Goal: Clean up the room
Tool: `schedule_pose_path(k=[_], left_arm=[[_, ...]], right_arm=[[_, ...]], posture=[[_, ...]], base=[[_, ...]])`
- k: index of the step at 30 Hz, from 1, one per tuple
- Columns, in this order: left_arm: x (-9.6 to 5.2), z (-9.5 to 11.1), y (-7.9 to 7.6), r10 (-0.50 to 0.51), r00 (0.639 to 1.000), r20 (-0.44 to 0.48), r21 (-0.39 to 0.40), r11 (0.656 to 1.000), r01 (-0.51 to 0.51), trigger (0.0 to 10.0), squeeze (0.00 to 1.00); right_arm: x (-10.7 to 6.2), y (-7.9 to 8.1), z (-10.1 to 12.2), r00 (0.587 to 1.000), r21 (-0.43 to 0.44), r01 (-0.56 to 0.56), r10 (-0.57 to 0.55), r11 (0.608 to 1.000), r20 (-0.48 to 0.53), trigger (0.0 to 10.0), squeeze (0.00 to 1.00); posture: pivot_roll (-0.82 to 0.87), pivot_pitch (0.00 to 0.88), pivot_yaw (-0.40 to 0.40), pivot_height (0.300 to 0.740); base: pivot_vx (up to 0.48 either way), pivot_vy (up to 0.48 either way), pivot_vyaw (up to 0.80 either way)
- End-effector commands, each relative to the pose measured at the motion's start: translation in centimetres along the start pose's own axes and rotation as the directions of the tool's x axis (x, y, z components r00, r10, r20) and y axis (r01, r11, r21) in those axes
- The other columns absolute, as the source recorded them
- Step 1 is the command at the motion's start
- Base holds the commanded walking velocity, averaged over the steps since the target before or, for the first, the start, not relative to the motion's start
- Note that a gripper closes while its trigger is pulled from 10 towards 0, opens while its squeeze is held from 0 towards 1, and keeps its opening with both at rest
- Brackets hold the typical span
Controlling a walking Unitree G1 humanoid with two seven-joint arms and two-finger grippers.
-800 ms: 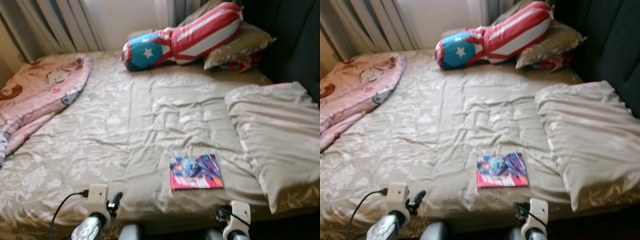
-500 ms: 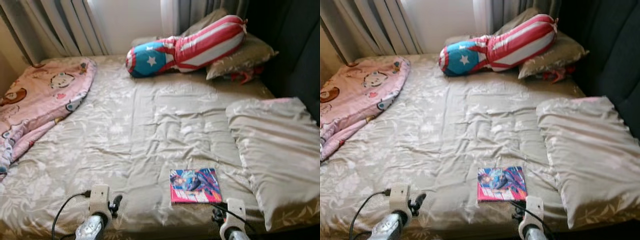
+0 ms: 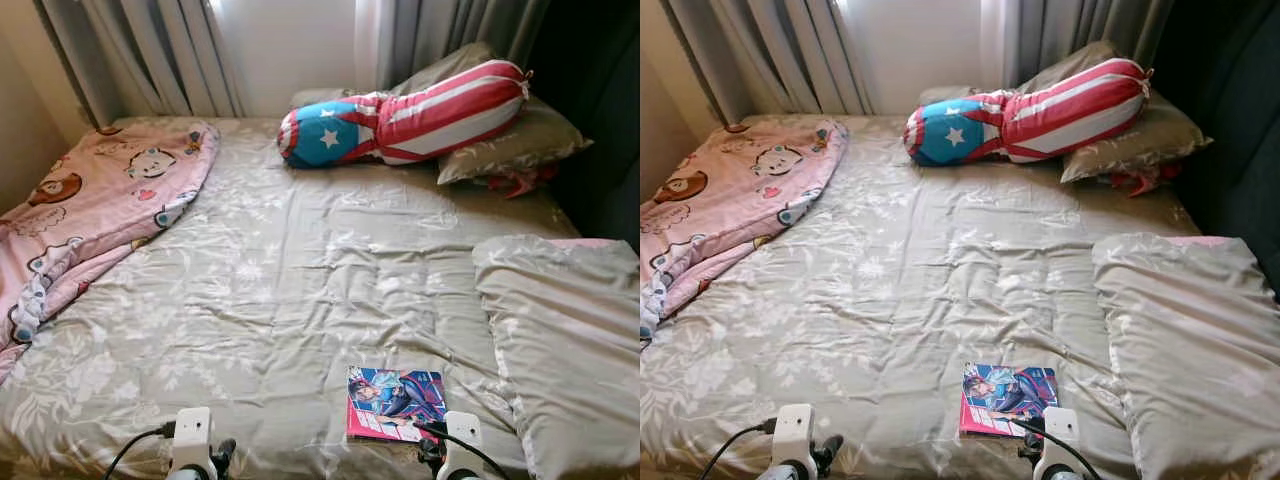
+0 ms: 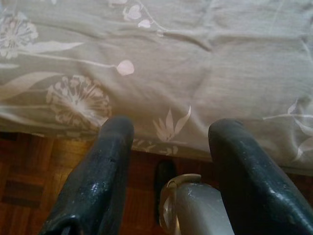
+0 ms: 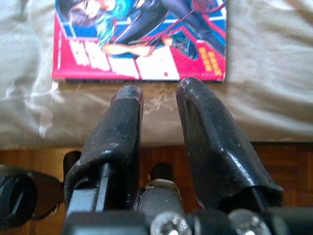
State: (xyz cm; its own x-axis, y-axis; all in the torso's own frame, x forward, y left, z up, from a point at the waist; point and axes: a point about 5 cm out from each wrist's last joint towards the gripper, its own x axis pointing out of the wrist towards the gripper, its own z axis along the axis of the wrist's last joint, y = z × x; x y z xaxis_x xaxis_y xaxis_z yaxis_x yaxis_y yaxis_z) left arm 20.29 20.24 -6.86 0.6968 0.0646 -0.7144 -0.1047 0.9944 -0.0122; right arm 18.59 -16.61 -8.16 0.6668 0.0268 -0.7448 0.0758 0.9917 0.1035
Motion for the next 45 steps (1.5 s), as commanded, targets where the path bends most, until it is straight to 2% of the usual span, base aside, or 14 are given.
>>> schedule_pose_path(k=[1, 4, 10, 16, 24, 33, 38, 45], left_arm=[[-0.2, -0.7, 0.3, 0.011, 0.999, -0.036, 0.019, 1.000, -0.011, 10.0, 0.00], [-0.2, -1.0, 0.2, 0.017, 0.998, -0.056, 0.025, 1.000, -0.016, 10.0, 0.00], [-0.2, -1.2, 0.0, 0.015, 0.998, -0.062, 0.066, 0.998, -0.011, 10.0, 0.00], [-0.4, -1.6, 0.7, 0.041, 0.996, -0.077, 0.065, 0.997, -0.036, 10.0, 0.00], [-0.7, -2.6, 0.9, 0.049, 0.993, -0.111, 0.075, 0.996, -0.041, 10.0, 0.00], [-0.8, -3.0, 0.9, 0.059, 0.990, -0.124, 0.048, 0.997, -0.053, 10.0, 0.00], [-0.9, -3.2, 0.5, 0.056, 0.989, -0.134, 0.054, 0.997, -0.050, 10.0, 0.00], [-1.0, -3.6, 0.5, 0.054, 0.988, -0.145, 0.065, 0.997, -0.044, 10.0, 0.00]], right_arm=[[-0.2, -0.2, -0.9, 0.999, -0.021, 0.004, -0.005, 1.000, -0.040, 10.0, 0.00], [-0.4, -0.9, -1.1, 0.999, -0.028, 0.019, -0.020, 0.999, -0.043, 10.0, 0.00], [-0.5, -1.2, -1.2, 0.999, -0.031, 0.023, -0.025, 0.999, -0.040, 10.0, 0.00], [-0.6, -1.3, -1.7, 0.997, -0.028, 0.043, -0.044, 0.999, -0.060, 10.0, 0.00], [-0.7, -1.3, -2.1, 0.995, 0.008, 0.060, -0.060, 0.998, -0.074, 10.0, 0.00], [-0.7, -2.0, -1.9, 0.993, -0.022, 0.081, -0.083, 0.996, -0.084, 10.0, 0.00], [-0.9, -2.5, -2.1, 0.991, -0.023, 0.098, -0.100, 0.995, -0.092, 10.0, 0.00], [-0.9, -2.5, -2.3, 0.991, -0.030, 0.092, -0.095, 0.995, -0.094, 10.0, 0.00]], posture=[[0.00, 0.000, 0.001, 0.730], [0.00, 0.000, 0.005, 0.730], [-0.01, 0.000, 0.015, 0.730], [0.00, 0.000, 0.013, 0.730], [0.00, 0.000, 0.010, 0.730], [-0.01, 0.000, -0.008, 0.730], [0.00, 0.000, -0.012, 0.730], [-0.01, 0.000, -0.005, 0.730]], base=[[0.000, 0.000, 0.00], [0.000, 0.000, 0.39], [0.000, 0.000, 0.80], [0.000, 0.000, 0.80], [0.000, 0.000, 0.00], [0.000, 0.000, 0.00], [0.000, 0.000, 0.00], [0.000, 0.000, 0.00]])
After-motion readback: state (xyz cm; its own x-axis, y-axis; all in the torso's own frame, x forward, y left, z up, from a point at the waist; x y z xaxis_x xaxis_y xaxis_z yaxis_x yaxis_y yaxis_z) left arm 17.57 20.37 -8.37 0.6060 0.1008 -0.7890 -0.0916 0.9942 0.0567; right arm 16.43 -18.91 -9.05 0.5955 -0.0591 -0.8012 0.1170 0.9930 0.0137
